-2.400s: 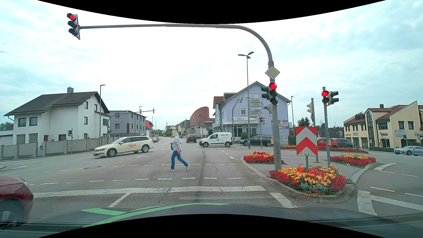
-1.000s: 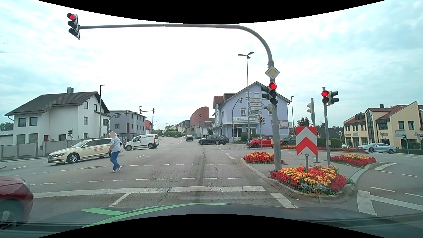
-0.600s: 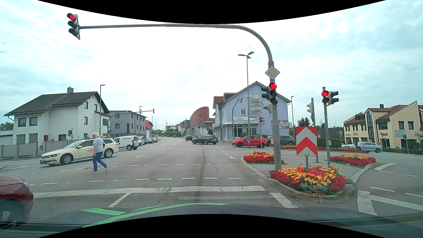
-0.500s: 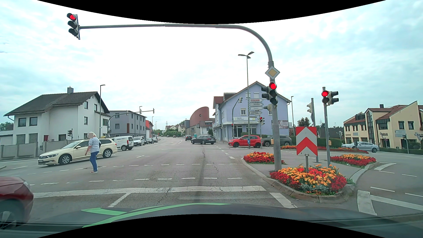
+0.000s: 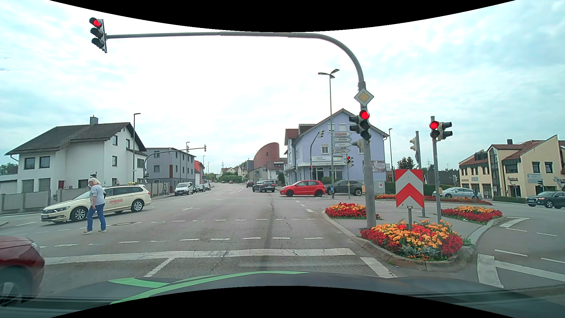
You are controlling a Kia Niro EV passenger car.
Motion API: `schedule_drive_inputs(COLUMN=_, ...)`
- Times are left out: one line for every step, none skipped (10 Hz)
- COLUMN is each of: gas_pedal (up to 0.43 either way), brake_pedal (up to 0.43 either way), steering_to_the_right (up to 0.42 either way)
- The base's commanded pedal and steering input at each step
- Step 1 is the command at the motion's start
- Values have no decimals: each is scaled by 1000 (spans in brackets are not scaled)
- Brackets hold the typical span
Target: Follow the waypoints while adhering to traffic rules and regulations
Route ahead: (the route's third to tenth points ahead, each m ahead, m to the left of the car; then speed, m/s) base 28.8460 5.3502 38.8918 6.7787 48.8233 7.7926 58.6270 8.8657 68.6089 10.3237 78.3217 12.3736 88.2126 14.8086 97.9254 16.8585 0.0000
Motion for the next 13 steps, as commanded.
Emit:
schedule_drive_inputs(gas_pedal=0, brake_pedal=268, steering_to_the_right=4)
schedule_drive_inputs(gas_pedal=0, brake_pedal=268, steering_to_the_right=5)
schedule_drive_inputs(gas_pedal=0, brake_pedal=268, steering_to_the_right=5)
schedule_drive_inputs(gas_pedal=0, brake_pedal=268, steering_to_the_right=4)
schedule_drive_inputs(gas_pedal=0, brake_pedal=274, steering_to_the_right=5)
schedule_drive_inputs(gas_pedal=0, brake_pedal=268, steering_to_the_right=5)
schedule_drive_inputs(gas_pedal=0, brake_pedal=274, steering_to_the_right=5)
schedule_drive_inputs(gas_pedal=0, brake_pedal=274, steering_to_the_right=4)
schedule_drive_inputs(gas_pedal=0, brake_pedal=274, steering_to_the_right=5)
schedule_drive_inputs(gas_pedal=0, brake_pedal=274, steering_to_the_right=5)
schedule_drive_inputs(gas_pedal=0, brake_pedal=274, steering_to_the_right=5)
schedule_drive_inputs(gas_pedal=0, brake_pedal=280, steering_to_the_right=5)
schedule_drive_inputs(gas_pedal=0, brake_pedal=274, steering_to_the_right=5)
